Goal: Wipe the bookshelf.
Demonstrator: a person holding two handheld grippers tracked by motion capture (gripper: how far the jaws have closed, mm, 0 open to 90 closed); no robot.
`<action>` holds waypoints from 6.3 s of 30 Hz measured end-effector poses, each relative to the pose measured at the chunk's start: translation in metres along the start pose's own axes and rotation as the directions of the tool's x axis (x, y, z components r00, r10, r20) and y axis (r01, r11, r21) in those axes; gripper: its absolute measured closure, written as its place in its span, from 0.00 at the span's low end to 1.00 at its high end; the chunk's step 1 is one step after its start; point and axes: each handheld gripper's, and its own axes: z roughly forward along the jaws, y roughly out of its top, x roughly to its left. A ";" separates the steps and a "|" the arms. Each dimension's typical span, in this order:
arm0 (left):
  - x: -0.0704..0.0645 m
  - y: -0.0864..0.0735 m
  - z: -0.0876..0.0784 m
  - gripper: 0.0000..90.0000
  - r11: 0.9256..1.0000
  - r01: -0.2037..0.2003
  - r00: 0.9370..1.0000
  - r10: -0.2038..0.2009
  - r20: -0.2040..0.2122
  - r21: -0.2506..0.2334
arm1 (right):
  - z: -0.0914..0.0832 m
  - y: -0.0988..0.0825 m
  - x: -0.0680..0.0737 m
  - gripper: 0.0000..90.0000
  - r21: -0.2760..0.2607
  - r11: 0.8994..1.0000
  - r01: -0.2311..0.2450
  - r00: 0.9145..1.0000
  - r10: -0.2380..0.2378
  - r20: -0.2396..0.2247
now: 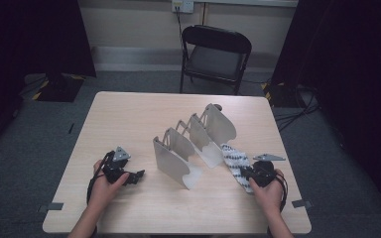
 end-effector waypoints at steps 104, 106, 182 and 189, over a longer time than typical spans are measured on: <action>0.000 0.000 0.000 0.12 1.000 0.000 1.000 0.000 0.000 0.000 | 0.003 0.055 0.032 0.82 -0.112 0.981 0.159 0.987 -0.160 -0.001; 0.000 0.000 0.000 0.12 1.000 0.000 1.000 0.000 0.000 0.000 | 0.008 0.048 0.024 0.80 -0.090 0.985 0.147 0.989 -0.146 0.017; 0.000 0.000 0.000 0.12 1.000 0.000 1.000 0.000 0.001 0.000 | -0.007 0.117 0.020 0.88 -0.138 0.987 0.083 0.991 -0.096 -0.090; 0.000 0.000 0.000 0.12 1.000 0.000 1.000 0.000 0.001 0.000 | 0.016 0.091 0.014 0.88 -0.103 0.993 0.062 0.992 -0.072 -0.101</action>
